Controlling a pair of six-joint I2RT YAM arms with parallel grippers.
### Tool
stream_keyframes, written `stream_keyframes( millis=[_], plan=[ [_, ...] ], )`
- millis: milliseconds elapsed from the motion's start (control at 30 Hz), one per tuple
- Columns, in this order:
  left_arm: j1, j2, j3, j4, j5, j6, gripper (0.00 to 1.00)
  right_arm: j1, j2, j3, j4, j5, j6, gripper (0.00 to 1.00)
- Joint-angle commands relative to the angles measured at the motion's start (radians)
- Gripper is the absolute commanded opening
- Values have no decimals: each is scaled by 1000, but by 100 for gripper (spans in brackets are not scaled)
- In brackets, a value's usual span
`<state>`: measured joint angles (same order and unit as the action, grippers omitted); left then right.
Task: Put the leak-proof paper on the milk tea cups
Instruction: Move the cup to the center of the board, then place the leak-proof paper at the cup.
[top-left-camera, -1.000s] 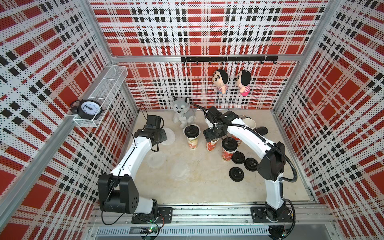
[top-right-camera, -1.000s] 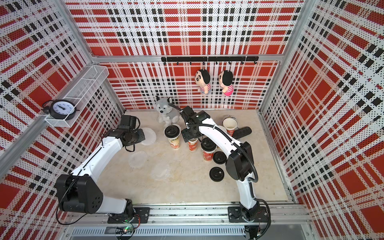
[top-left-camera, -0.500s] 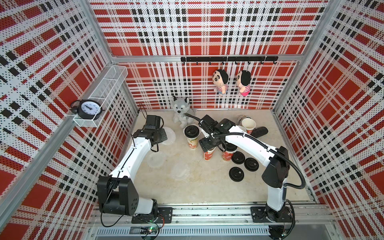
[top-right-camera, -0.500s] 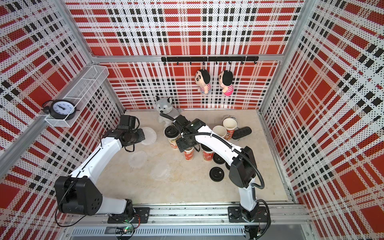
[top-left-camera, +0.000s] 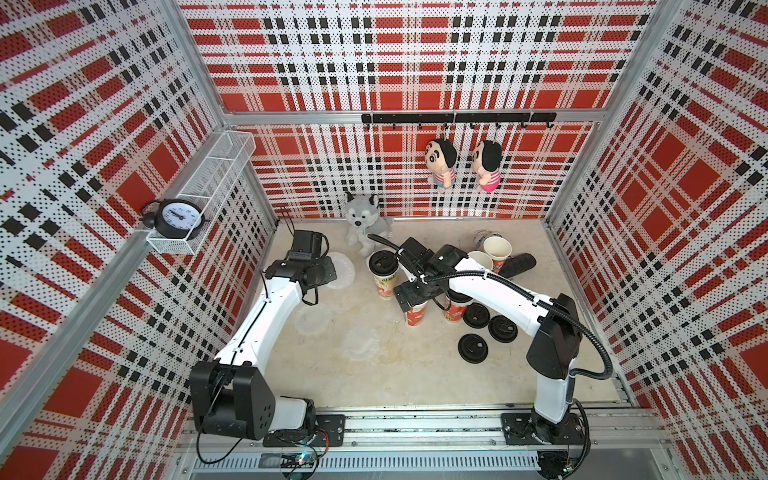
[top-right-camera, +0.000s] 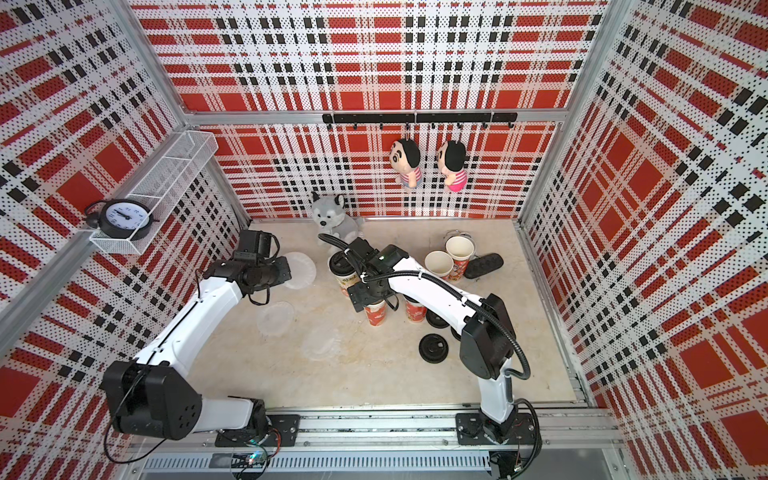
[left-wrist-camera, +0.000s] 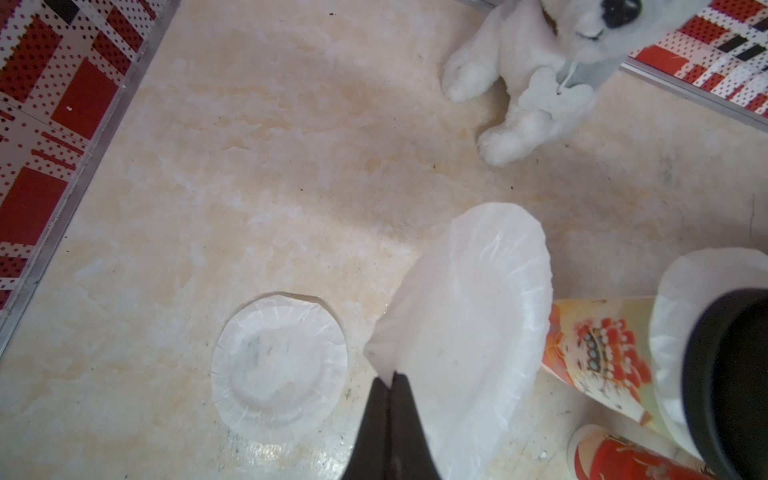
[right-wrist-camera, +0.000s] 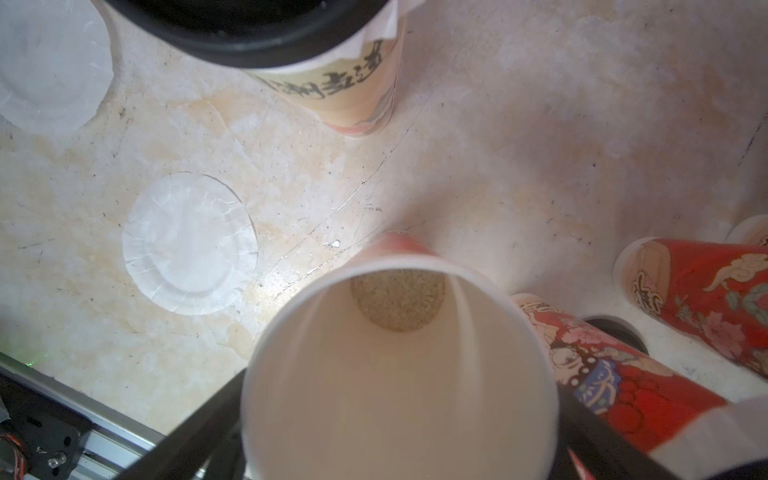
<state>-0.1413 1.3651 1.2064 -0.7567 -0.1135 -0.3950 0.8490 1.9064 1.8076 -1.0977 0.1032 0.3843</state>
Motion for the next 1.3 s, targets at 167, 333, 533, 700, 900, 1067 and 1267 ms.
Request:
stream_keyframes(
  millis=[167,333,533,700,900,1067,1267],
  plan=[
    [-172,-79,140,-109,4,-36,0,7,-102,112,-35,73,12,100],
    [-301,-80,192,-114,36,-73,0,-23,-191,112,-50,143,46,100],
    [-423,-39,185,-39,98,-105,0,-133,-382,-32,12,132,97,100],
    [-481,23,140,14,120,-117,0,-200,-489,-141,37,109,111,100],
    [-531,83,84,73,131,-130,0,-213,-517,-190,32,109,108,100],
    [-537,118,74,94,121,-130,0,-214,-515,-205,42,109,106,100],
    [-537,138,77,94,109,-125,0,-216,-515,-212,44,109,106,100]
  ],
)
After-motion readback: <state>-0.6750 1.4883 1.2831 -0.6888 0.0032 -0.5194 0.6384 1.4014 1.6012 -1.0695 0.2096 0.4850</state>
